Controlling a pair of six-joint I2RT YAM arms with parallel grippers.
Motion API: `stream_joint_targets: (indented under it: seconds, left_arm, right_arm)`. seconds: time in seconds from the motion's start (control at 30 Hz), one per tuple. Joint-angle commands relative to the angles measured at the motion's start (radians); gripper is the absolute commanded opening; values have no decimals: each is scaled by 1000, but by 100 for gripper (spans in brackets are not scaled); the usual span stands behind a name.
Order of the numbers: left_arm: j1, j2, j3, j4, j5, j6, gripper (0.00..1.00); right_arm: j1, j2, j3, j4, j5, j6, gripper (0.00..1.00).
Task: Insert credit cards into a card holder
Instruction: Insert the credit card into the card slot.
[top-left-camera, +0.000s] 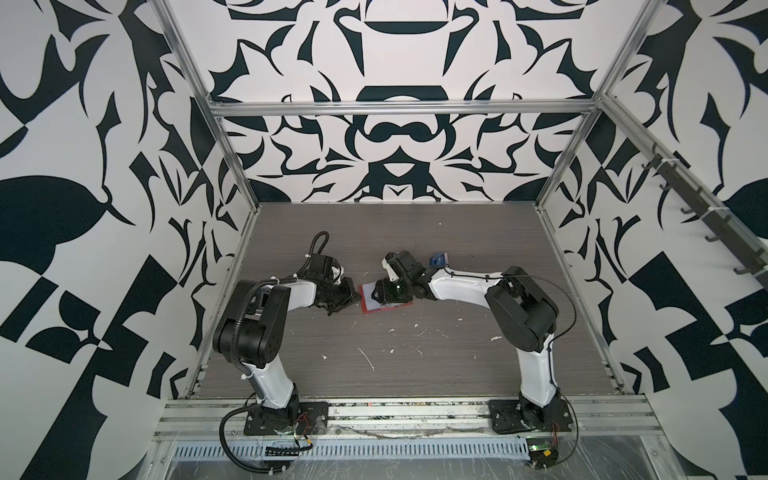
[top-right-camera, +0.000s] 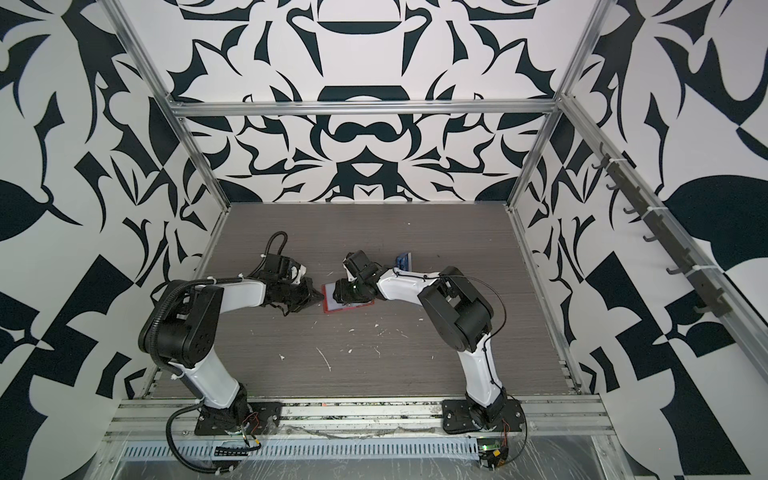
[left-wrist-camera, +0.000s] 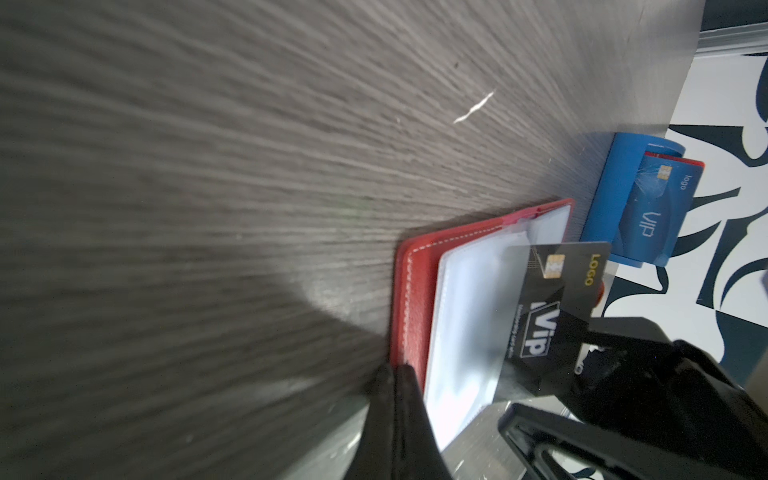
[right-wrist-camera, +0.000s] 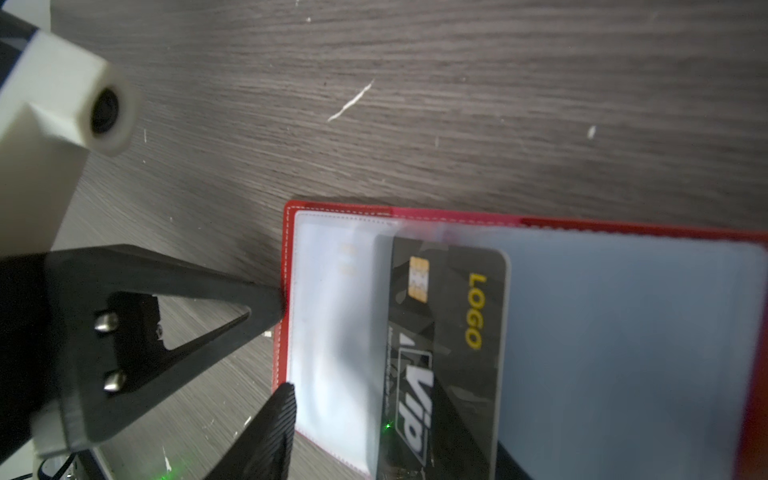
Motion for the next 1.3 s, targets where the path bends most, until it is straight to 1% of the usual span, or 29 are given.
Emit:
stream_joint_targets:
  seconds: [0.0, 0.4, 0.63, 0.87, 1.27]
  left_arm:
    - [1, 4, -24, -41, -35, 14, 0]
    - [0, 14, -23, -43, -35, 15, 0]
    - [0, 13, -22, -43, -34, 15, 0]
    - [0, 16, -22, -43, -29, 15, 0]
    - [0, 20, -20, -45, -19, 18, 0]
  right_arm:
    - [-3, 1, 23, -132, 64, -25, 59]
    - [-3, 5, 72, -208, 83, -62, 60]
    - [-2, 15, 100, -272, 125, -87, 60]
    - [10, 45, 130, -254, 34, -112, 59]
    - [20, 77, 153, -216, -63, -107, 59]
